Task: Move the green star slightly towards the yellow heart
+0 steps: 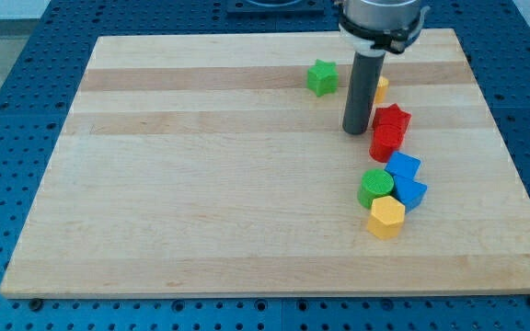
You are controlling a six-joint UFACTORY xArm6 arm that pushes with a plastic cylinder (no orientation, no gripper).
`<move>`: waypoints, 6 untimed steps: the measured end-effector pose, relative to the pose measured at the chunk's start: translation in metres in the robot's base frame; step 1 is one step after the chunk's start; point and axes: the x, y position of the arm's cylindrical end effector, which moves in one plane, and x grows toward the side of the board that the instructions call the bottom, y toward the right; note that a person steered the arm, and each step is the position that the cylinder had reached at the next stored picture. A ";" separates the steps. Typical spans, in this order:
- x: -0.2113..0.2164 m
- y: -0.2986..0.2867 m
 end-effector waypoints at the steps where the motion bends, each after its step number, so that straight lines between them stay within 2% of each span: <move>1: 0.000 -0.053; 2: -0.026 -0.100; 3: -0.082 -0.106; 4: -0.111 -0.106; 6: -0.111 -0.058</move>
